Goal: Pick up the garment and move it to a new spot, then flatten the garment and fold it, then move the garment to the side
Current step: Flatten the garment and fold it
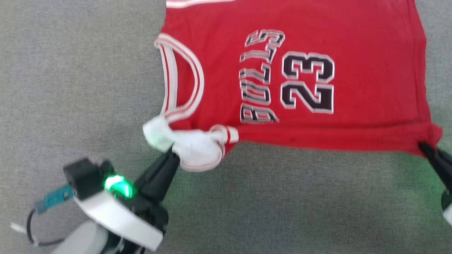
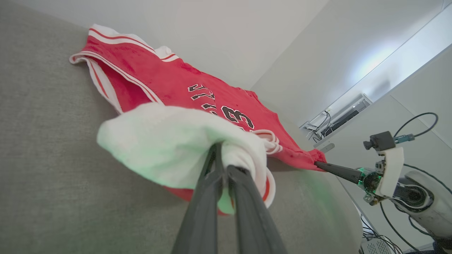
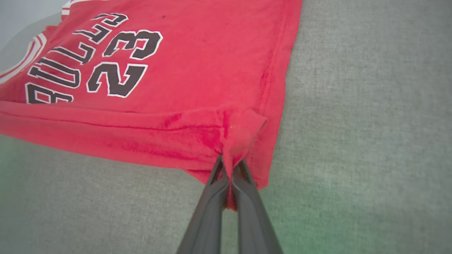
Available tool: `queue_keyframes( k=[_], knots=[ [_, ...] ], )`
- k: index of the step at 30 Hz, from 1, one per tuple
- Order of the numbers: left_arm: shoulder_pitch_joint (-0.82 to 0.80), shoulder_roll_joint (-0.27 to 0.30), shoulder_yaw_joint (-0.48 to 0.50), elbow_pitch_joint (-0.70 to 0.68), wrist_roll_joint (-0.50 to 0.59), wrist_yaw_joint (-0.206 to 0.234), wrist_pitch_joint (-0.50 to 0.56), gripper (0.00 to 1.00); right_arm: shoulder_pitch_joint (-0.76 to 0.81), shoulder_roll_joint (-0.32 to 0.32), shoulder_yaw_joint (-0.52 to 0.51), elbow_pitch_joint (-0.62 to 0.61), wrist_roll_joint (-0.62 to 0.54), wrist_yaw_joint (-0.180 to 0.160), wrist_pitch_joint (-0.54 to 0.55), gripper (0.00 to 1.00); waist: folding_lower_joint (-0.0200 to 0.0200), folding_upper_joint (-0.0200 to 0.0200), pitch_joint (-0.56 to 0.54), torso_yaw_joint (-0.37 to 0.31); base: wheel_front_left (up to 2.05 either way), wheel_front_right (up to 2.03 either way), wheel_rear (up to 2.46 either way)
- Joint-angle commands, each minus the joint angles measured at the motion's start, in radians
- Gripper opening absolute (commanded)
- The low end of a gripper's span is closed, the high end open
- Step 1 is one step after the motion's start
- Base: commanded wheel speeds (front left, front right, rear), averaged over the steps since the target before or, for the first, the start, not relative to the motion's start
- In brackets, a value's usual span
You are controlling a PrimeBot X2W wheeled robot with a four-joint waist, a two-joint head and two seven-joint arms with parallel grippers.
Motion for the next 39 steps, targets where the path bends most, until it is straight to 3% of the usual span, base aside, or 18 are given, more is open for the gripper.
queue_keyframes(
  k=[1, 8, 15, 21, 29, 39],
  knots=[
    [0.052, 0.011, 0.014, -0.026, 0.015, 0.003, -0.007, 0.00, 0.059, 0.031, -0.044, -0.051, -0.019, -0.001, 0.030, 0.00, 0.0000, 0.0000, -0.013, 0.003, 0.00, 0.00, 0.00],
    [0.156, 0.052, 0.024, -0.088, 0.033, 0.003, -0.007, 0.00, 0.190, 0.155, -0.164, -0.200, -0.075, -0.001, 0.126, 0.00, 0.0000, 0.0000, -0.014, 0.000, 0.00, 0.00, 0.00],
    [0.020, 0.079, -0.025, -0.077, -0.002, 0.003, -0.007, 0.00, 0.106, 0.195, -0.173, -0.236, -0.121, -0.001, 0.181, 0.00, 0.0000, 0.0000, -0.007, -0.006, 0.00, 0.00, 0.00],
    [-0.177, 0.100, -0.102, -0.017, -0.065, 0.003, 0.011, 0.00, -0.020, 0.186, -0.134, -0.192, -0.143, -0.001, 0.214, 0.00, 0.0000, 0.0000, 0.010, -0.015, 0.00, 0.00, 0.00],
    [-0.448, 0.095, -0.247, 0.176, -0.229, 0.003, 0.057, 0.00, -0.205, 0.166, -0.070, -0.047, -0.182, 0.000, 0.204, 0.00, 0.0000, 0.0000, 0.056, -0.046, 0.00, 0.00, 0.00],
    [-0.584, 0.088, -0.348, 0.364, -0.339, 0.003, 0.050, 0.00, -0.325, 0.158, 0.000, 0.083, -0.189, 0.000, 0.153, 0.00, 0.0000, 0.0000, 0.122, -0.063, 0.00, 0.00, 0.00]
  ],
)
